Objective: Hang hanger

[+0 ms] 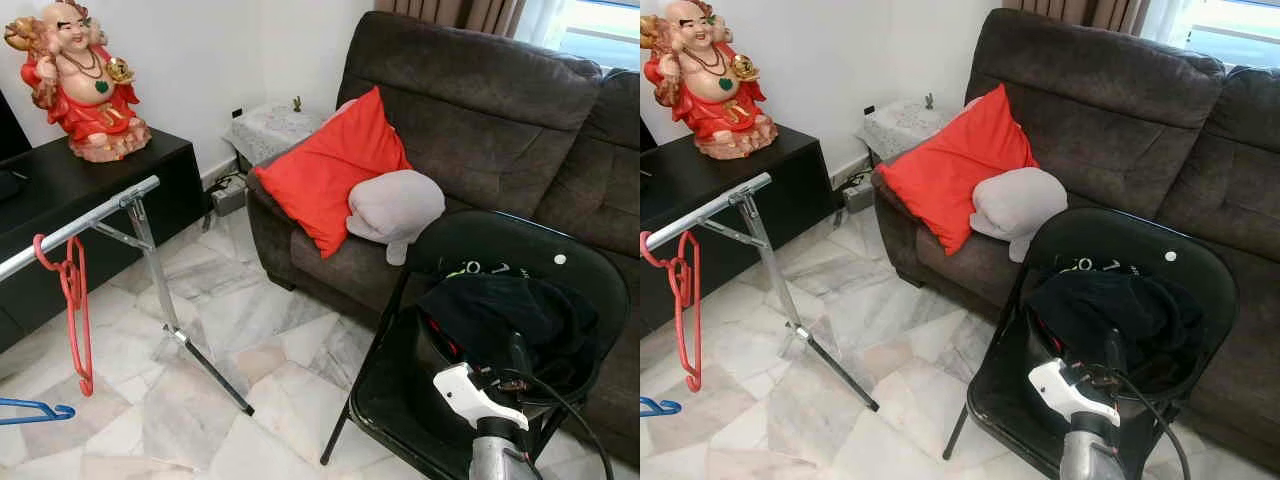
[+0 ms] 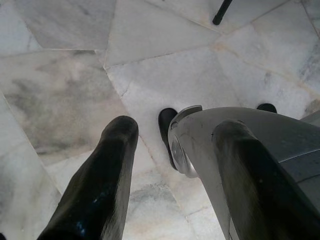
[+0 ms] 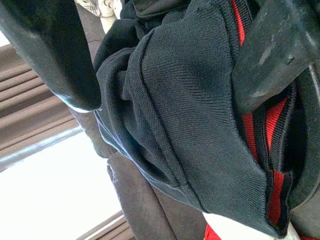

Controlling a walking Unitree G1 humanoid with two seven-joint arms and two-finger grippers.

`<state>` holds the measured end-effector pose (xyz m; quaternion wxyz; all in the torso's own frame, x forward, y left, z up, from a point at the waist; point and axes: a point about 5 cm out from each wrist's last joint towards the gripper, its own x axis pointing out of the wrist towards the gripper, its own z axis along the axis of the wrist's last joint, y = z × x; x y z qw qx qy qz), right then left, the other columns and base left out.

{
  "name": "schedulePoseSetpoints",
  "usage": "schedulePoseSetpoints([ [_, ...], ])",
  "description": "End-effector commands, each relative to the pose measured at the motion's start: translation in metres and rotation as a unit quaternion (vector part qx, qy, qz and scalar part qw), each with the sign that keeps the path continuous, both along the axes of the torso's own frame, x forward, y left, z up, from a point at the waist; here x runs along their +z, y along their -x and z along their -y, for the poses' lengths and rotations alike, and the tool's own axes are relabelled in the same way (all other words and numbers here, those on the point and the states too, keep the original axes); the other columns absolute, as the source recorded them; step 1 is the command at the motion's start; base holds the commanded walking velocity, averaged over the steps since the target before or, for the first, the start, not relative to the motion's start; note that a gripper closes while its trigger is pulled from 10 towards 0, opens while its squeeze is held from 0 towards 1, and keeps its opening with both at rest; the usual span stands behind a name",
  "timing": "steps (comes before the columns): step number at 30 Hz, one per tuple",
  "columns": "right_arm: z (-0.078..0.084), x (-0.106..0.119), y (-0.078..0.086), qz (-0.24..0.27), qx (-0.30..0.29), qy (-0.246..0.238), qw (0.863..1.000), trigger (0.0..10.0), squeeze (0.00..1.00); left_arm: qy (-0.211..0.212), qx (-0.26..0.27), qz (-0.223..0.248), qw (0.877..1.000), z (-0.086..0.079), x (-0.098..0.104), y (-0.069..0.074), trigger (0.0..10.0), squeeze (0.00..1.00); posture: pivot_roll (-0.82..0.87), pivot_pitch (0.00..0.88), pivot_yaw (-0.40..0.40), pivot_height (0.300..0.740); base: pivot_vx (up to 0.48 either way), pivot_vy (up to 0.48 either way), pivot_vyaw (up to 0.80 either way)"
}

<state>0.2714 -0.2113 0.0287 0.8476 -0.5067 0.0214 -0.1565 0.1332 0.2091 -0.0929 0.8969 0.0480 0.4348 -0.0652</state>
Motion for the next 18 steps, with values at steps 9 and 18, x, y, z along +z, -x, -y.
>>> schedulePoseSetpoints([
  [9,0.011,0.018,0.020,0.059,-0.015,0.023,0.998,10.0,0.00,0.003,-0.008,-0.012,1.000,0.004,-0.003,0.006,10.0,0.00,0.11,0.049,-0.023,0.740,0.000,0.000,0.00],
  [18,0.014,0.037,0.022,0.098,-0.028,0.033,0.994,10.0,0.00,0.001,-0.008,-0.017,1.000,0.004,-0.003,0.006,10.0,0.00,0.10,0.049,-0.023,0.740,0.000,0.000,0.00],
])
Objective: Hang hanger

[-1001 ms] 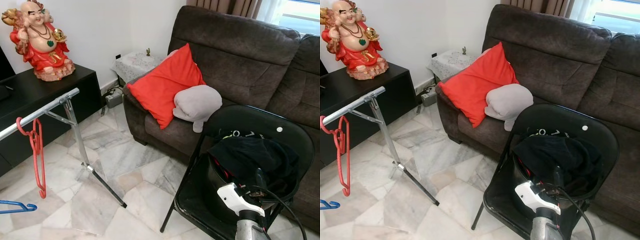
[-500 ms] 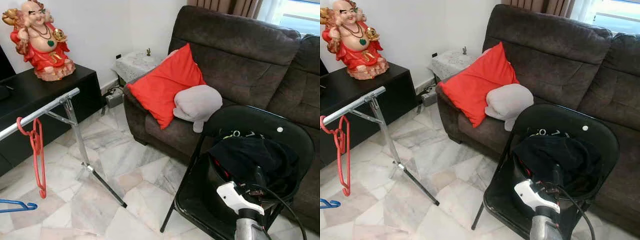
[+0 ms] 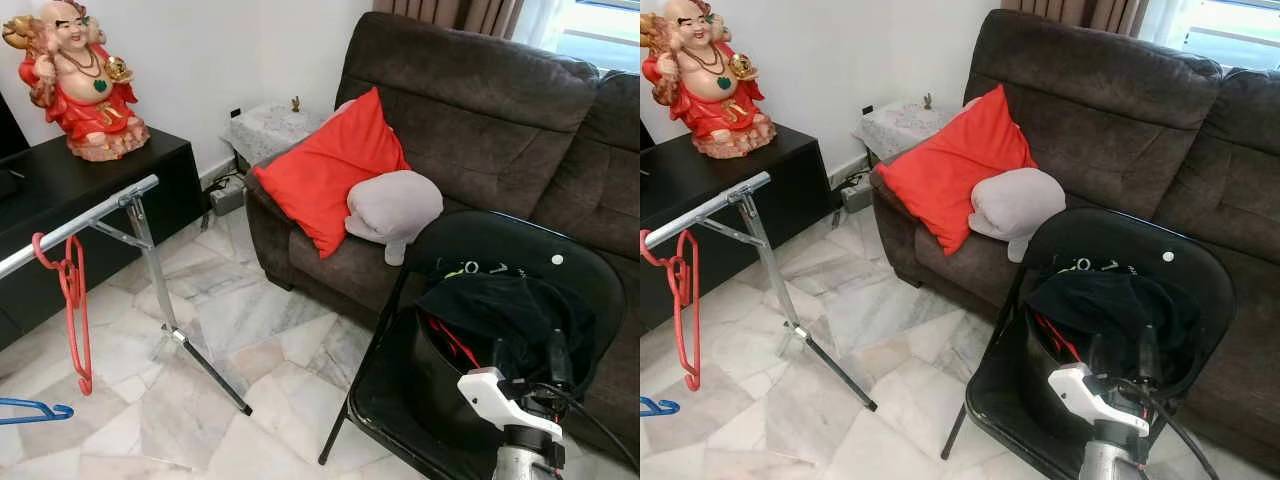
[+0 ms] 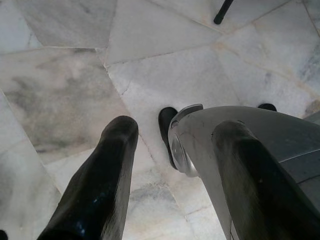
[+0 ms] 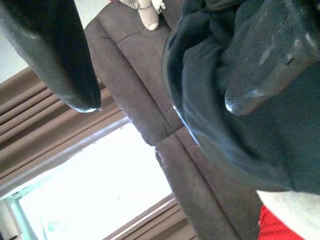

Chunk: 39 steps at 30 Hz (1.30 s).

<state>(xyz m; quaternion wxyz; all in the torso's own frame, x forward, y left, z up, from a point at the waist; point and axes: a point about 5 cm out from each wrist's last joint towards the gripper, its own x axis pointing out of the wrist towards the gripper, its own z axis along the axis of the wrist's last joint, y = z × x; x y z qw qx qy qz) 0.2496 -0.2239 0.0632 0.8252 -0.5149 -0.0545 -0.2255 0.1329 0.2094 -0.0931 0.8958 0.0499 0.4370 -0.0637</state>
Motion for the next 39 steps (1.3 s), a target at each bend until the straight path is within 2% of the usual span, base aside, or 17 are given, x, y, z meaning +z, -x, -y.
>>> schedulePoseSetpoints([
  [1,0.001,0.001,0.001,-0.008,-0.006,-0.002,1.000,10.0,0.00,0.004,-0.008,-0.015,1.000,0.004,-0.003,0.005,10.0,0.00,0.10,0.048,-0.024,0.740,0.000,0.000,0.00],
  [8,0.000,-0.009,-0.003,-0.052,-0.003,-0.018,0.998,10.0,0.00,0.002,-0.006,-0.018,1.000,0.001,-0.003,0.007,10.0,0.00,0.10,0.049,-0.025,0.740,0.000,0.000,0.00],
  [15,0.003,-0.021,0.005,-0.095,-0.017,-0.021,0.995,10.0,0.00,0.000,-0.007,-0.022,1.000,0.002,-0.004,0.008,10.0,0.00,0.10,0.049,-0.025,0.740,0.000,0.000,0.00],
  [20,0.019,-0.015,0.017,-0.073,-0.079,-0.027,0.994,10.0,0.00,0.001,-0.009,-0.023,1.000,0.006,-0.005,0.009,10.0,0.00,0.10,0.049,-0.025,0.740,0.000,0.000,0.00],
  [26,0.031,-0.024,0.026,-0.110,-0.110,-0.027,0.988,10.0,0.00,0.002,-0.012,-0.024,1.000,0.008,-0.005,0.009,10.0,0.00,0.09,0.049,-0.023,0.740,0.000,0.000,0.00],
  [29,0.034,-0.025,0.026,-0.117,-0.112,-0.025,0.986,10.0,0.00,0.002,-0.011,-0.024,1.000,0.007,-0.005,0.009,10.0,0.00,0.09,0.049,-0.023,0.740,0.000,0.000,0.00],
  [34,0.044,-0.022,0.012,-0.151,-0.077,0.018,0.985,10.0,0.00,-0.002,-0.009,-0.027,1.000,0.002,-0.005,0.010,10.0,0.00,0.10,0.044,-0.023,0.740,0.000,0.000,0.00],
  [38,0.053,-0.022,0.012,-0.163,-0.089,0.033,0.982,10.0,0.00,-0.003,-0.007,-0.026,1.000,0.001,-0.004,0.009,10.0,0.00,0.10,0.043,-0.025,0.740,0.000,0.000,0.00],
  [39,0.060,-0.024,0.014,-0.173,-0.100,0.035,0.979,10.0,0.00,-0.003,-0.007,-0.026,1.000,0.001,-0.004,0.009,10.0,0.00,0.10,0.043,-0.022,0.740,0.000,0.000,0.00],
])
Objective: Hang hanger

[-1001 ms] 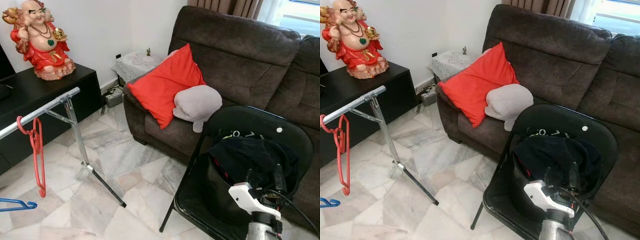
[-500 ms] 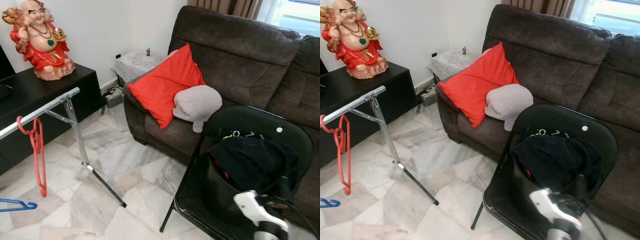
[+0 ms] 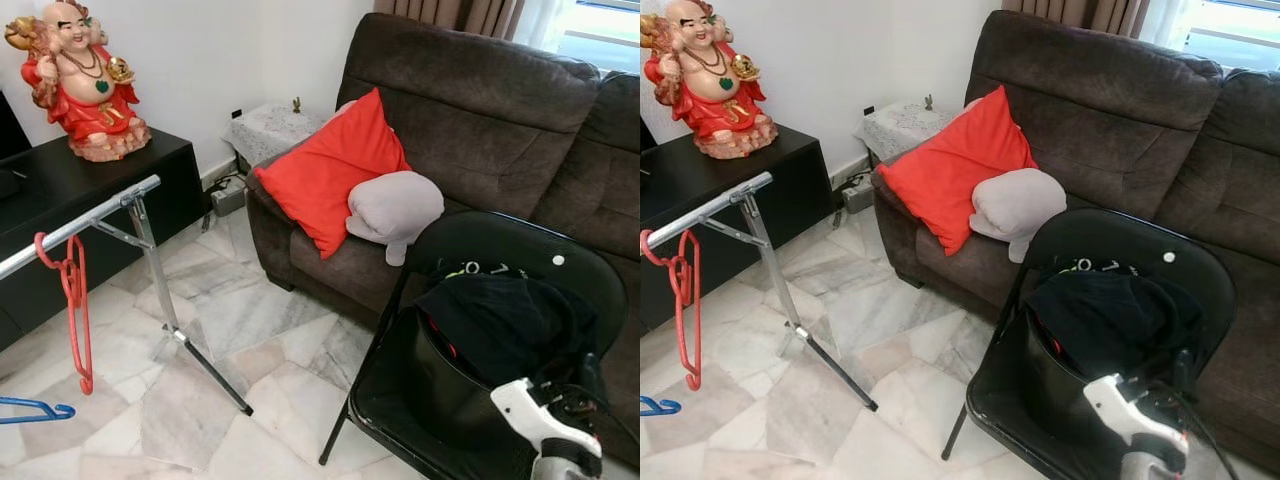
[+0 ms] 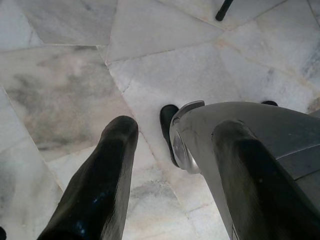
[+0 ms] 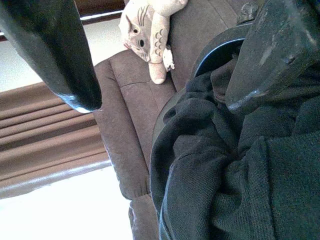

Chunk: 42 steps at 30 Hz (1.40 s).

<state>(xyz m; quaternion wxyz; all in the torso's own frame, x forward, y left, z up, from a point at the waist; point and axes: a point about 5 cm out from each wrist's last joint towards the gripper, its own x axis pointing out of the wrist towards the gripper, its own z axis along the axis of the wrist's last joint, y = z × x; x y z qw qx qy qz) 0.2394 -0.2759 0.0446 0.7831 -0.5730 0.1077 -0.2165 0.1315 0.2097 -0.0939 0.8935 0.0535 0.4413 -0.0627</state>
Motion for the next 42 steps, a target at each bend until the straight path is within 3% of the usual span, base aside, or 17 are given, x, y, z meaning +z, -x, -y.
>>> schedulePoseSetpoints([
  [1,0.009,-0.006,0.004,-0.027,-0.014,0.003,1.000,10.0,0.00,0.001,-0.006,-0.021,1.000,0.001,-0.003,0.007,10.0,0.00,0.10,0.043,-0.022,0.740,0.000,0.000,0.00],
  [9,0.012,-0.012,0.002,-0.069,0.002,0.017,0.997,10.0,0.00,0.001,-0.009,-0.020,1.000,0.005,-0.003,0.003,10.0,0.00,0.10,0.039,-0.021,0.740,0.000,0.000,0.00],
  [24,0.013,-0.006,-0.010,-0.082,0.053,0.062,0.993,10.0,0.00,0.000,-0.007,-0.021,1.000,0.001,-0.003,0.005,10.0,0.00,0.10,0.041,-0.019,0.740,0.000,0.000,0.00],
  [33,0.011,-0.014,-0.015,-0.141,0.102,0.054,0.983,10.0,0.00,-0.002,-0.002,-0.030,1.000,0.000,-0.005,0.010,10.0,0.00,0.10,0.050,-0.018,0.740,0.000,0.000,0.00],
  [39,0.012,-0.013,-0.018,-0.144,0.116,0.062,0.981,10.0,0.00,-0.004,0.000,-0.032,0.999,0.001,-0.005,0.009,10.0,0.00,0.09,0.051,-0.018,0.740,0.000,0.000,0.00],
  [42,0.005,-0.010,-0.022,-0.149,0.161,0.079,0.972,10.0,0.00,-0.004,0.001,-0.033,0.999,0.001,-0.005,0.007,10.0,0.00,0.10,0.051,-0.018,0.740,0.000,0.000,0.00],
])
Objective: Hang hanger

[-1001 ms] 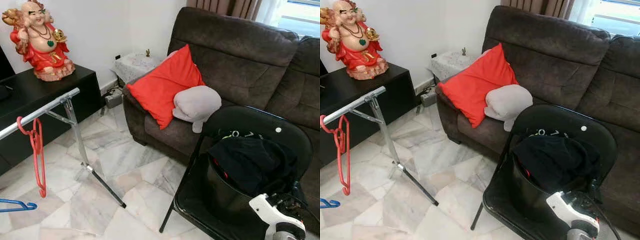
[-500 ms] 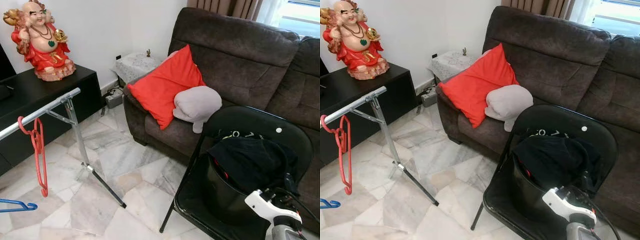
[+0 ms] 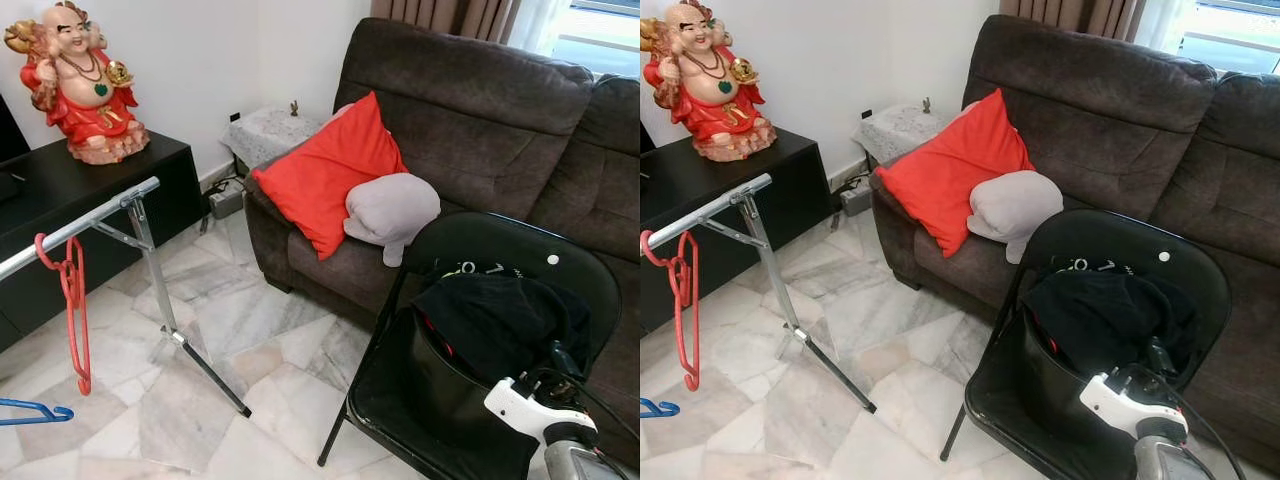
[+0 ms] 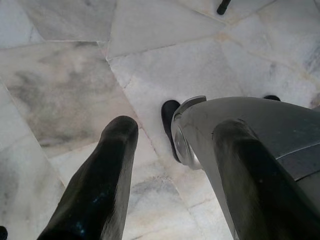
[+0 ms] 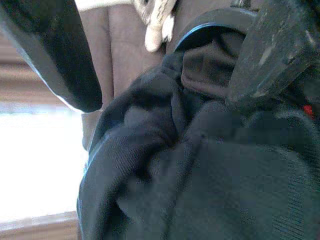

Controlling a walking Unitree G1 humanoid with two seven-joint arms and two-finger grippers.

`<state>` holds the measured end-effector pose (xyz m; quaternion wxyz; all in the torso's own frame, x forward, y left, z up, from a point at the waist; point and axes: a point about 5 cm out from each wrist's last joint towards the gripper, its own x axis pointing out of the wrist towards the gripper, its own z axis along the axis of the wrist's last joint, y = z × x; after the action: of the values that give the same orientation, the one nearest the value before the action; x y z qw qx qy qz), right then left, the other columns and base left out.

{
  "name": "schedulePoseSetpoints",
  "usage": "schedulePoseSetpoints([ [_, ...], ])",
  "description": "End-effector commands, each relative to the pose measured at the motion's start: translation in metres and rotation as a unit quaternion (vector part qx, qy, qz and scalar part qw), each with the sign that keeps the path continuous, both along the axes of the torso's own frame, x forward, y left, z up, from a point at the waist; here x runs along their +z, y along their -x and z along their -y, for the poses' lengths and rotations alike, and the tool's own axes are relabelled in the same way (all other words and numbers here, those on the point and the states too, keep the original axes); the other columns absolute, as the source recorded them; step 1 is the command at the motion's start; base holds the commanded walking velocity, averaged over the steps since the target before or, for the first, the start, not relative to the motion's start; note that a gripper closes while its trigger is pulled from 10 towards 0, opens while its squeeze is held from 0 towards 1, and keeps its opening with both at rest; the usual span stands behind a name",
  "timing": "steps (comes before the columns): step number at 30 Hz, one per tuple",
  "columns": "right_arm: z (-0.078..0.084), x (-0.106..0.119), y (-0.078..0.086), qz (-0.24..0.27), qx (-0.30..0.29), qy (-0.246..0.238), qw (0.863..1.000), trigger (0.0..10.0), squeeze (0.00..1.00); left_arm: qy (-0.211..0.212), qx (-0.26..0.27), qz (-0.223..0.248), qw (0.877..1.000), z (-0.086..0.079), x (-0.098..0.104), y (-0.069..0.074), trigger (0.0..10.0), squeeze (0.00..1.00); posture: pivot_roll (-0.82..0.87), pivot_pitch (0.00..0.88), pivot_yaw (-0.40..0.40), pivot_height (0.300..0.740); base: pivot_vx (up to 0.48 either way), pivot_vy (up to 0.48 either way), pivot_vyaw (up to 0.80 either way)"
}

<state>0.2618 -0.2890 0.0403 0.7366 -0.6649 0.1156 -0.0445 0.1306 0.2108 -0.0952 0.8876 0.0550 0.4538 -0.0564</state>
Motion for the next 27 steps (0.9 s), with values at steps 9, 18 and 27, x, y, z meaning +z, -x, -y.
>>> schedulePoseSetpoints([
  [9,-0.012,-0.002,-0.004,-0.038,0.079,0.018,0.996,10.0,0.00,0.000,-0.003,-0.019,1.000,-0.001,-0.003,0.008,10.0,0.00,0.09,0.053,-0.017,0.740,0.000,0.000,0.00],
  [18,-0.014,0.001,-0.007,-0.060,0.131,0.021,0.989,10.0,0.00,-0.003,-0.001,-0.020,1.000,-0.007,-0.003,0.012,10.0,0.00,0.09,0.053,-0.014,0.740,0.000,0.000,0.00],
  [27,-0.021,0.011,-0.014,-0.040,0.163,0.017,0.986,10.0,0.00,-0.005,-0.002,-0.024,1.000,-0.003,-0.003,0.010,10.0,0.00,0.09,0.053,-0.009,0.740,0.000,0.000,0.00],
])
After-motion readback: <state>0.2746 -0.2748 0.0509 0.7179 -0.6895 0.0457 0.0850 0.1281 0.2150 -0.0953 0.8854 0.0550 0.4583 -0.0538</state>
